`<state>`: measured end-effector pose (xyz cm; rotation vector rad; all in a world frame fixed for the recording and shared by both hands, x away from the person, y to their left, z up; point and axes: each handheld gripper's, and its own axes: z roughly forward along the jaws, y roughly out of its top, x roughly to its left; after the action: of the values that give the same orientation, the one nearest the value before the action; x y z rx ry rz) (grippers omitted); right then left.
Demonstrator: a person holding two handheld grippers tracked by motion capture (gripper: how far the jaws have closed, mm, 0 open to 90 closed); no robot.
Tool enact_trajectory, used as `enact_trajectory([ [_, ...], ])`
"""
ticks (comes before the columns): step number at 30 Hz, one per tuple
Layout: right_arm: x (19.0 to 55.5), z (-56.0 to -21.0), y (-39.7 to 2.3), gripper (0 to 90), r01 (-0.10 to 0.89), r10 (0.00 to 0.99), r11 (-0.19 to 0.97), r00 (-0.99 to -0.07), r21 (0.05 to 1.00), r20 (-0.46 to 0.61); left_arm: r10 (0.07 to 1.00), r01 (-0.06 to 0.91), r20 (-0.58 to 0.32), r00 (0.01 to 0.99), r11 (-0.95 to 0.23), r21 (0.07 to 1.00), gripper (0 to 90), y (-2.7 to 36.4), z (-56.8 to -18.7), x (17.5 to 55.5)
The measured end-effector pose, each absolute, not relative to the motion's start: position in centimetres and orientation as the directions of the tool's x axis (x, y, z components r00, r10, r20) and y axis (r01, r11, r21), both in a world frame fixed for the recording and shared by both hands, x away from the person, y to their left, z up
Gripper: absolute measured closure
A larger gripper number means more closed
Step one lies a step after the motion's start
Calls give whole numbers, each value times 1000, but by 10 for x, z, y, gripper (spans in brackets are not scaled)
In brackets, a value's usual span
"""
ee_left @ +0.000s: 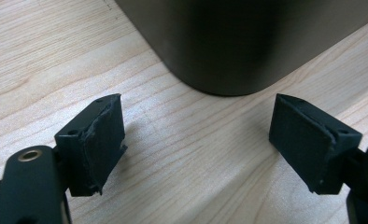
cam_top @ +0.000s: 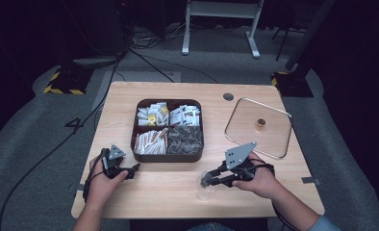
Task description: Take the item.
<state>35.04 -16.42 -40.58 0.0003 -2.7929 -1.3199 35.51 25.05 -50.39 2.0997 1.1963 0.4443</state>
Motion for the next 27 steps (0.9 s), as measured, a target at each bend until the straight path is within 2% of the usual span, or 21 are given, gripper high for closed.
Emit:
enact_trajectory([
  [6, 349, -410, -161, 741, 14, -35, 655, -998, 755, 49, 852, 623, -31, 522, -357, 696, 187, 251, -504, 355],
  [8, 349, -409, -161, 717, 14, -34, 653, -998, 757, 48, 852, 623, -32, 522, -355, 697, 187, 251, -504, 355],
  [9, 350, -409, -162, 640, 15, -27, 651, -999, 759, 43, 853, 623, -32, 522, -355, 697, 187, 251, -504, 355],
  [17, 351, -404, -166, 606, 27, -22, 628, -998, 778, 52, 852, 622, -29, 523, -358, 696, 185, 251, -504, 355],
  [27, 369, -393, -186, 573, 85, 94, 554, -995, 828, 39, 849, 622, -33, 527, -359, 696, 186, 251, -504, 353],
])
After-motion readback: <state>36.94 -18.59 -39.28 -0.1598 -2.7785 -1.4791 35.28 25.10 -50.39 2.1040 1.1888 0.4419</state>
